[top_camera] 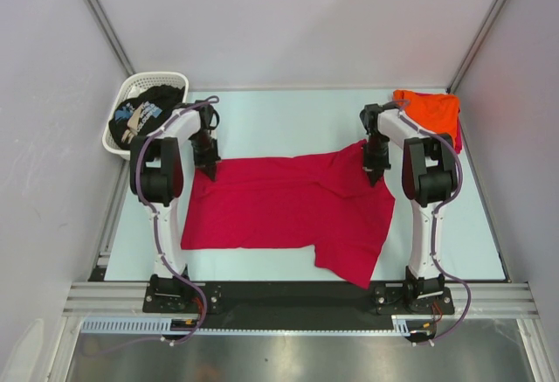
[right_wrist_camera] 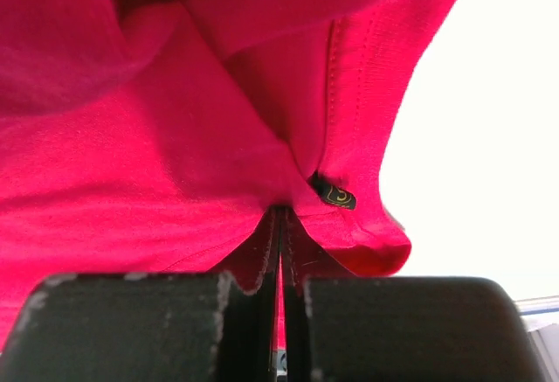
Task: Fold and stack the t-shirts
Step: Fold the flattened tshirt in 1/3 of the way
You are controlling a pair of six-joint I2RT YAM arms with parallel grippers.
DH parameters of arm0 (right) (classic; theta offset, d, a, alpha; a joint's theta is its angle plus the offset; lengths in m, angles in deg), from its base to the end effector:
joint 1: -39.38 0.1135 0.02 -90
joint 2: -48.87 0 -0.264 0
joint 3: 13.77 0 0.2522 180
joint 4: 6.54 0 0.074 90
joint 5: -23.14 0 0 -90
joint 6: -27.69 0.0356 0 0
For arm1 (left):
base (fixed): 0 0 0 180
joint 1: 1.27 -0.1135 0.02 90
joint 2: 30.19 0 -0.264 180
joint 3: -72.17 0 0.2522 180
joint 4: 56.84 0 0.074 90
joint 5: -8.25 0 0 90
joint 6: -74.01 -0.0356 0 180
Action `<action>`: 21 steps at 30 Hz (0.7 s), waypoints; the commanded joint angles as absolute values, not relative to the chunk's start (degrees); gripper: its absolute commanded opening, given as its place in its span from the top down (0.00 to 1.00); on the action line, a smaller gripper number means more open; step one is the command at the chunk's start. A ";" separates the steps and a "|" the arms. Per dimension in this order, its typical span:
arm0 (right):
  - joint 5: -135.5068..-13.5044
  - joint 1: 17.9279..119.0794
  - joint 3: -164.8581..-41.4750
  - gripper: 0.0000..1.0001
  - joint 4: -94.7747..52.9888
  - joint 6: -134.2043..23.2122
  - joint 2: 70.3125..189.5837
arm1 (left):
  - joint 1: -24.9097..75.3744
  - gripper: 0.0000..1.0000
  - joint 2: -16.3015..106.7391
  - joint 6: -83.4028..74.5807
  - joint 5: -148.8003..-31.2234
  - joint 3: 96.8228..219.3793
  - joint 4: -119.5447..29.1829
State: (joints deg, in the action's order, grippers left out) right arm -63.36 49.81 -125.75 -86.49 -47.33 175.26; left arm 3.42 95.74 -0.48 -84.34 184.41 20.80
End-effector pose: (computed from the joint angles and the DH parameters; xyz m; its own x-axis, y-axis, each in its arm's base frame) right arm 0.4061 0.0726 0.1540 -0.9952 0.0791 0.0577 0.0745 0.9941 -0.0785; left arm 0.4159 -0.0357 0.1580 -0.9817 -0.1875 0.0344 -0.1887 0.9813 -0.0373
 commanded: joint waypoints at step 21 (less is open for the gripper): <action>-50.95 49.57 -119.55 1.00 -86.39 -45.17 174.46 | 0.23 1.00 95.67 0.44 -78.15 182.35 20.64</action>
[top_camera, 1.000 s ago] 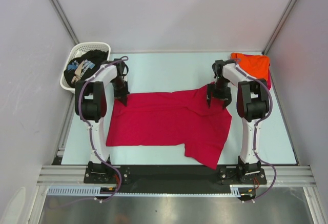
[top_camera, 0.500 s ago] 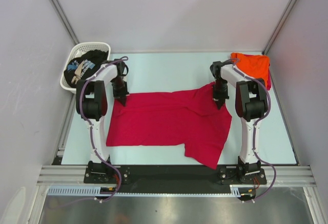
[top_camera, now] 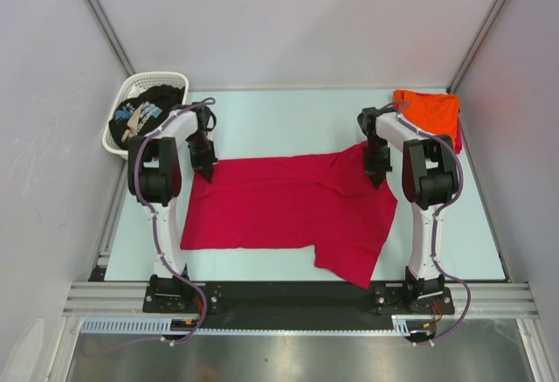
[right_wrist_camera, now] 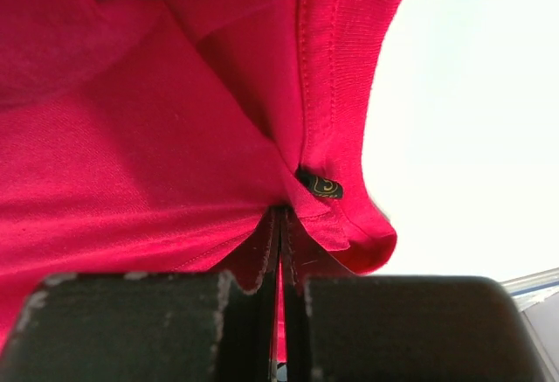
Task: Fold and stack the t-shirts
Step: Fold the flattened tshirt in 1/3 of the way
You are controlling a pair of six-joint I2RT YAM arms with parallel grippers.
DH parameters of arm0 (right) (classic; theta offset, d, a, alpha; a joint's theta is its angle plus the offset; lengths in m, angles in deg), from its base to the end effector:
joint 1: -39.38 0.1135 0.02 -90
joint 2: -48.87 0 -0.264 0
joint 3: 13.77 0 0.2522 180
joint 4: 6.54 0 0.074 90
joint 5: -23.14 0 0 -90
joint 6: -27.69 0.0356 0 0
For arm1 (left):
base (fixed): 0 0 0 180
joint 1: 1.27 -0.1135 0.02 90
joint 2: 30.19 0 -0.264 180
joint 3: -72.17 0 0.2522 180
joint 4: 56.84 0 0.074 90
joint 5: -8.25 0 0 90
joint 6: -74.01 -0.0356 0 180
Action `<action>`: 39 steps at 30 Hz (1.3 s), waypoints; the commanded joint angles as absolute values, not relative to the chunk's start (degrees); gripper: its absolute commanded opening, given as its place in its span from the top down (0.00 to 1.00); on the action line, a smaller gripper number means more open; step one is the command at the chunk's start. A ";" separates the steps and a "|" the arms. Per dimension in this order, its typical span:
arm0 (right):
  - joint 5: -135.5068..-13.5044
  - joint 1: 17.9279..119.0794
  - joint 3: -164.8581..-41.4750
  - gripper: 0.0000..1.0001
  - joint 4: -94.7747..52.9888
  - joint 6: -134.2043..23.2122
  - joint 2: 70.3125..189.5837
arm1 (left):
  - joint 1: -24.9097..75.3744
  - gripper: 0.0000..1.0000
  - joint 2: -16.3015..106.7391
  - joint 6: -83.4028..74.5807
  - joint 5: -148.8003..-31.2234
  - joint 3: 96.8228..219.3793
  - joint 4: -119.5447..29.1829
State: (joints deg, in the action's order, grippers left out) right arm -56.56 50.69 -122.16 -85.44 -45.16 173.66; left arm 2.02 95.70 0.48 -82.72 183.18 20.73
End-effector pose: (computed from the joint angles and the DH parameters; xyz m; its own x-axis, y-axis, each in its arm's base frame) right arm 0.3959 0.0727 0.1505 -0.9946 0.0969 0.0358 0.0881 0.9764 -0.1974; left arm 0.4131 -0.0244 0.1531 -0.9726 -0.2280 0.0458 -0.2285 0.9735 -0.0041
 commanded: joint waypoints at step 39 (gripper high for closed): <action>-85.24 32.17 -82.12 0.56 -85.51 -44.03 132.63 | -5.92 0.00 48.13 5.02 -97.05 137.44 6.84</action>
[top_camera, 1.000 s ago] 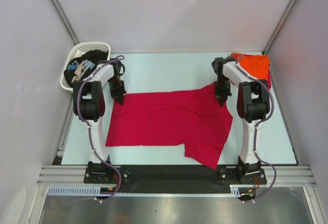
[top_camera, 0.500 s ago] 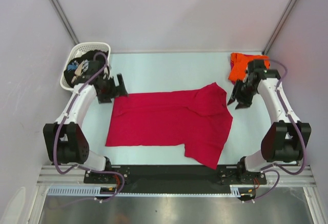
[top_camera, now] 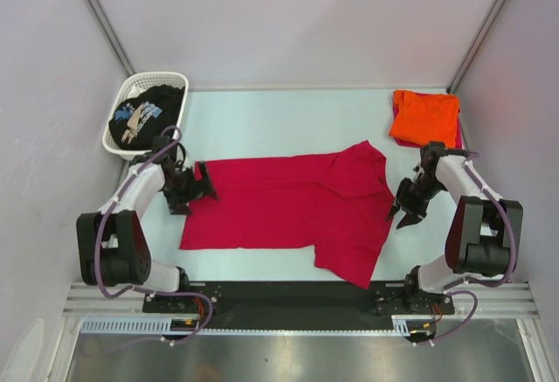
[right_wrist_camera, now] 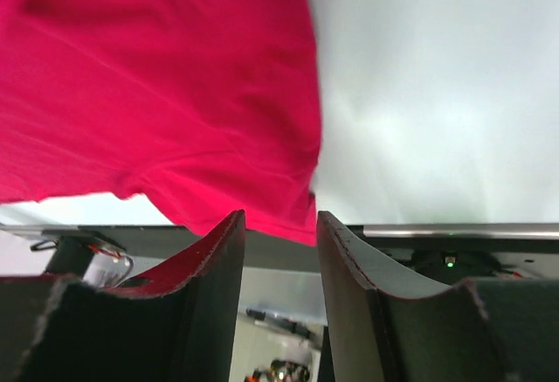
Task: Fold and stack the t-shirts
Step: Fold the flattened tshirt in 1/3 of the way
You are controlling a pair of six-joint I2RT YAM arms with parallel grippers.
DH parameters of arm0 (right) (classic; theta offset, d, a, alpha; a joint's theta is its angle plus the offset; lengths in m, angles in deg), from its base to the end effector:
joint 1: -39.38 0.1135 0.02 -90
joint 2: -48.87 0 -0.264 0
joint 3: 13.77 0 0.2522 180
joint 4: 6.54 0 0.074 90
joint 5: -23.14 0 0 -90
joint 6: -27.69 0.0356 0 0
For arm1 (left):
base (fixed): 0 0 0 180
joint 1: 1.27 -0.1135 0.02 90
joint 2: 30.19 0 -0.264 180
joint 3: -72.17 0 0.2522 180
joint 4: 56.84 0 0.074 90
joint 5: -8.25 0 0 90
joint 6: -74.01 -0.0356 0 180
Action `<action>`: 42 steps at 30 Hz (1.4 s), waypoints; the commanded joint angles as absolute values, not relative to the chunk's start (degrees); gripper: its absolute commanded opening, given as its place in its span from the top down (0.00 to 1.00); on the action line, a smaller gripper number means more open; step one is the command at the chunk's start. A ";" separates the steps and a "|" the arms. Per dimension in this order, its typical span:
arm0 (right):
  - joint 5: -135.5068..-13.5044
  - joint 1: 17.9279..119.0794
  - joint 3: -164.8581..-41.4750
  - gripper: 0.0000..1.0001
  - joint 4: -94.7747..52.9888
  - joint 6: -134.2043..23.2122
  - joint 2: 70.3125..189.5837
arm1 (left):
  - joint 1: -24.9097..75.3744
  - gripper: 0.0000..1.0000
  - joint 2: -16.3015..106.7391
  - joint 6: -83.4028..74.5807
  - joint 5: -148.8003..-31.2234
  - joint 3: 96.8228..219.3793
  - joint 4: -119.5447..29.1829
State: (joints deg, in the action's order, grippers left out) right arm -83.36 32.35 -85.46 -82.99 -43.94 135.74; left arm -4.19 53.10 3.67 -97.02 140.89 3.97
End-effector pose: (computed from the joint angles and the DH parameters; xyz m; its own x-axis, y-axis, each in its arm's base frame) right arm 0.2453 -0.0201 0.2030 -0.9020 0.4157 0.1165 0.4316 0.8636 0.2605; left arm 0.2607 0.0039 0.2074 -0.9158 -0.3717 -0.1520 -0.3089 0.8939 -0.3249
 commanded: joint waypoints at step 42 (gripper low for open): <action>-84.52 35.94 -126.67 0.70 -69.08 -51.94 170.51 | -7.16 1.00 84.78 1.32 -101.62 180.76 2.63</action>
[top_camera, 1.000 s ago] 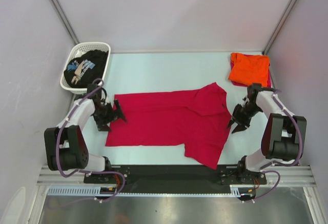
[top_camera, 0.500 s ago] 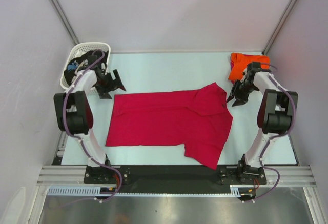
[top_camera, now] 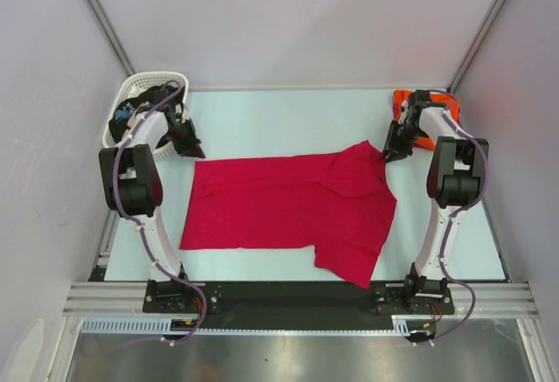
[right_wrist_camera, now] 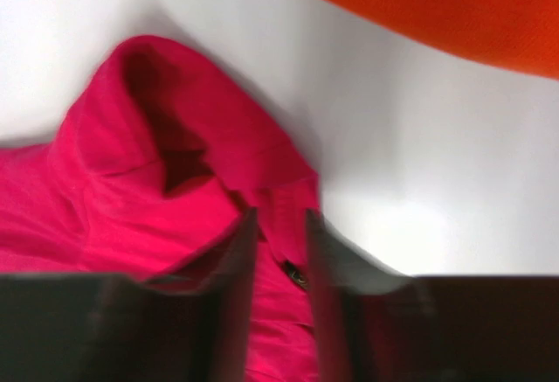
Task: Fold and stack the t-shirts
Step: Fold the flattened tshirt in 1/3 of the way
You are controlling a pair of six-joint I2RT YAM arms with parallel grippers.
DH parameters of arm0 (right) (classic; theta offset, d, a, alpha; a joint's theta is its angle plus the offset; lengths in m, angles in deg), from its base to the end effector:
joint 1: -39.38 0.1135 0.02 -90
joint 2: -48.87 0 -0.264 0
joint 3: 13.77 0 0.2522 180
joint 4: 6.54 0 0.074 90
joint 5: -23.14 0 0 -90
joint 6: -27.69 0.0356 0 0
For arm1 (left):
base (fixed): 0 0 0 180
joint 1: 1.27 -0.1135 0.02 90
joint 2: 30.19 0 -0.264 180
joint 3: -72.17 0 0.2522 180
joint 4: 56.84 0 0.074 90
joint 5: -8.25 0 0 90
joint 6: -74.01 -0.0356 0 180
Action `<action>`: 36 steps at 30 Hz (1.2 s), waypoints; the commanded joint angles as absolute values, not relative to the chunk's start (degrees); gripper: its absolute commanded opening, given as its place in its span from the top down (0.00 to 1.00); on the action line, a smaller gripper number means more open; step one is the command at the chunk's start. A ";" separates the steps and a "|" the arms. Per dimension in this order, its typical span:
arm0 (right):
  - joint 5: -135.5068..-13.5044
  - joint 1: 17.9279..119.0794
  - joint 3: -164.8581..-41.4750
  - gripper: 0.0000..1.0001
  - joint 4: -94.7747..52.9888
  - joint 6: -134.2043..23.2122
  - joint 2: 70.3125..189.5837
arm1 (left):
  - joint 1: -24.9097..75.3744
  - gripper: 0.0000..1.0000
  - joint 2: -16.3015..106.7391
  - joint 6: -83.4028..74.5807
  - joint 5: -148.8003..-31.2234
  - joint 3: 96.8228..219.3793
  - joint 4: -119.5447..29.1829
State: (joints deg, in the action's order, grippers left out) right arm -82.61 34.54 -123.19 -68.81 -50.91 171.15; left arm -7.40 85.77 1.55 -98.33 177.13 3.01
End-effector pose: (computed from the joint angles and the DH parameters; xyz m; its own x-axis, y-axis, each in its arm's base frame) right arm 0.4339 -0.0270 0.1759 -0.9417 0.2707 -0.1997 0.2019 0.9297 0.3079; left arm 0.4173 0.0346 0.2006 -0.8928 -0.3864 -0.2316 -0.2919 0.8878 -0.3559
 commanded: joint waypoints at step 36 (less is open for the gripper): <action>-74.87 49.92 -138.44 1.00 -75.22 -51.41 186.85 | 7.17 1.00 108.32 -2.20 -86.50 198.52 19.68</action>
